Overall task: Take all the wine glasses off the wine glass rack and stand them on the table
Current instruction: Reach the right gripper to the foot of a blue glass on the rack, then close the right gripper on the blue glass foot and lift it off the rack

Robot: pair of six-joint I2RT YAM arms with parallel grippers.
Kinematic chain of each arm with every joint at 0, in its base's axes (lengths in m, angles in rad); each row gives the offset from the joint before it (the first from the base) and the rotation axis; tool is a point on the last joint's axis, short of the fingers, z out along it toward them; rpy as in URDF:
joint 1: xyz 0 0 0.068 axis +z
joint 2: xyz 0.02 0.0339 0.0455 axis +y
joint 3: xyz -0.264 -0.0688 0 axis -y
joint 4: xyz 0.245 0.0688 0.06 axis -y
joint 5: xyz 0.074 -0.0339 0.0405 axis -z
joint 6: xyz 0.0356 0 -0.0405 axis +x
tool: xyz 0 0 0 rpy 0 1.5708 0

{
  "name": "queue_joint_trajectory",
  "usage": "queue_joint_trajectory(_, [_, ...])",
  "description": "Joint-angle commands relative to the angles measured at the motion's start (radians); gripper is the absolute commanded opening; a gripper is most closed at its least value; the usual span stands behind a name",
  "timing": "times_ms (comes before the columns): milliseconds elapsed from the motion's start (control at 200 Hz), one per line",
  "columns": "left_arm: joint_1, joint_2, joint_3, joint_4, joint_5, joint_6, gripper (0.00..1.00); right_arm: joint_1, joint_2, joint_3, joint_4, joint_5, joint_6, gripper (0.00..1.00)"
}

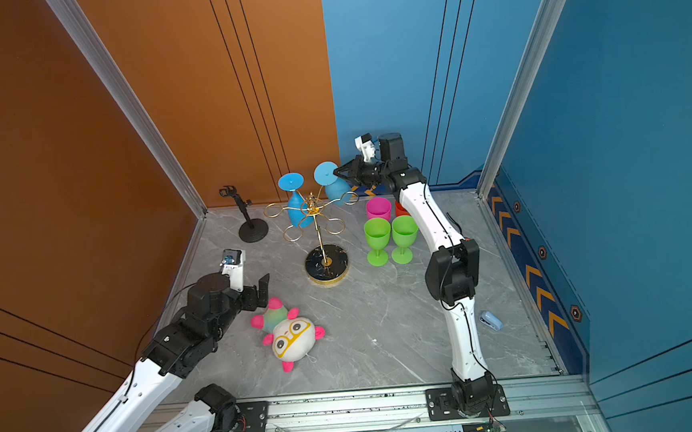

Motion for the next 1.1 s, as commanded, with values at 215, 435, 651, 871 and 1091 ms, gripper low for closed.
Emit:
queue_joint_trajectory(215, [0.018, -0.013, -0.003, 0.014, 0.028, -0.018, 0.98, 0.029, -0.070, -0.010, -0.013, -0.045, -0.005, 0.01])
queue_joint_trajectory(435, [0.018, -0.019, -0.003, 0.014, 0.032, -0.021, 0.98, 0.029, -0.126, -0.086, -0.013, -0.034, -0.016, 0.00])
queue_joint_trajectory(651, [0.021, -0.021, -0.004, 0.016, 0.038, -0.023, 0.98, 0.031, -0.201, -0.162, -0.013, -0.038, -0.025, 0.00])
queue_joint_trajectory(871, [0.020, -0.029, -0.006, 0.016, 0.039, -0.025, 0.98, 0.029, -0.257, -0.227, -0.016, -0.054, -0.027, 0.00])
queue_joint_trajectory(1091, [0.020, -0.033, -0.011, 0.020, 0.041, -0.037, 0.98, 0.015, -0.308, -0.287, -0.023, -0.061, -0.048, 0.00])
